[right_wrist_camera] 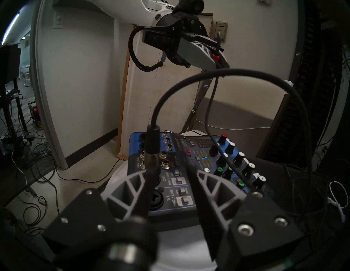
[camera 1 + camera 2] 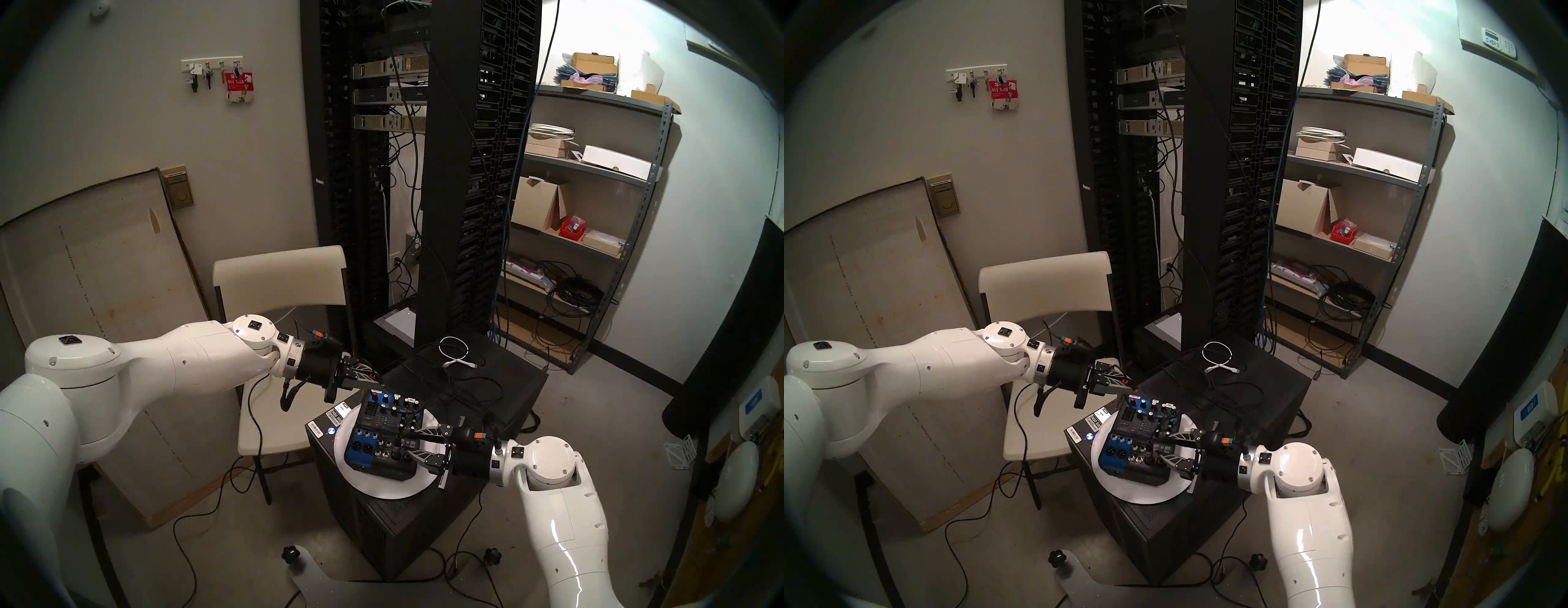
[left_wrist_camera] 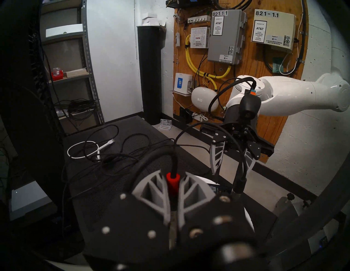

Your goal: Insert aux cable

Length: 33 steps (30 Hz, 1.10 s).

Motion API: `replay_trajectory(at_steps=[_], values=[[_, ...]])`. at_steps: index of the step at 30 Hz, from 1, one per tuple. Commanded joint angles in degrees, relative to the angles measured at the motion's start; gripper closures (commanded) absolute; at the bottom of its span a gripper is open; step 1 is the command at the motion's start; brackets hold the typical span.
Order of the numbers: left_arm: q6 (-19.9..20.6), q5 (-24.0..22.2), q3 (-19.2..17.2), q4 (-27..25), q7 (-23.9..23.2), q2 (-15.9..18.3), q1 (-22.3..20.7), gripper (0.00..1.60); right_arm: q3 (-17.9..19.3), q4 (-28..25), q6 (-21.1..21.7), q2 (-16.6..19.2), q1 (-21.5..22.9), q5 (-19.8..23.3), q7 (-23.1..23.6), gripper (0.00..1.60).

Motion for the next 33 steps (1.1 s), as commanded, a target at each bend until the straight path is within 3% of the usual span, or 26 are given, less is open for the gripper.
replay_trajectory(at_steps=[1, 13, 33], values=[[-1.68, -0.75, -1.26, -0.58, 0.60, -1.50, -0.11, 1.60, 0.42, 0.49, -0.32, -0.30, 2.73, 0.15, -1.23, 0.72], [-3.69, -2.07, -1.96, -0.98, 2.37, -3.69, 1.95, 1.60, -0.16, 3.47, -1.04, -1.86, 6.57, 0.64, -2.12, 0.70], [-7.37, -3.09, -2.80, -0.62, 5.09, -5.36, 5.52, 1.60, -0.52, 3.71, -1.44, -2.41, 7.22, 1.16, -2.26, 0.68]])
